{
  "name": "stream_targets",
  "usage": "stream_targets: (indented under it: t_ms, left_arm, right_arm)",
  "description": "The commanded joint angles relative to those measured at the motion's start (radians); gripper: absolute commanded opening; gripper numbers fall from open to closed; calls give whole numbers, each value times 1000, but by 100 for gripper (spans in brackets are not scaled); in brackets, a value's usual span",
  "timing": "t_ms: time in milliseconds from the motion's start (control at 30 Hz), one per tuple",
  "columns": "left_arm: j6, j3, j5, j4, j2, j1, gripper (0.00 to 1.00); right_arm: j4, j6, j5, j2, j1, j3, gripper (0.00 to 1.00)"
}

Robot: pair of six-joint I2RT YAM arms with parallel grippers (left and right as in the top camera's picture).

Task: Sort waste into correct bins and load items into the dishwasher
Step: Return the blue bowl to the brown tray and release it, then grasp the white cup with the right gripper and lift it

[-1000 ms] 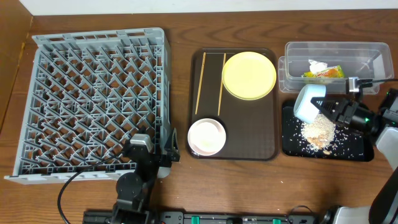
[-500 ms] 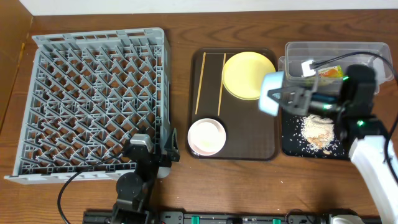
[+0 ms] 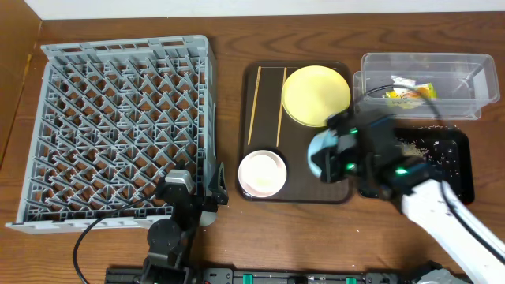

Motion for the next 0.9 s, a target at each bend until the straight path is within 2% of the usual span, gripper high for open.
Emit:
stream_targets:
  t_ms: [0, 167, 200, 367, 433, 567, 867]
  left_arm:
    - [3, -17, -5, -33, -3, -3, 95]
    - [3, -17, -5, -33, -3, -3, 95]
    - [3, -17, -5, -33, -3, -3, 95]
    - [3, -17, -5, -33, -3, -3, 95]
    - [3, -17, -5, -33, -3, -3, 95]
    - [3, -17, -5, -33, -3, -3, 95]
    - [3, -17, -5, -32, -3, -3, 96]
  right_arm:
    - [-40, -93, 98, 108, 67, 72, 1]
    - [-100, -160, 110, 280, 74, 188, 2]
    - [-113, -188, 86, 320, 77, 221, 7]
    - [-175, -222, 77, 333, 94, 317, 45]
    - [-219, -222, 77, 328, 94, 364, 52]
    - [-341, -206, 78, 326, 88, 492, 53]
    - [-440, -122, 122, 326, 85, 658, 53]
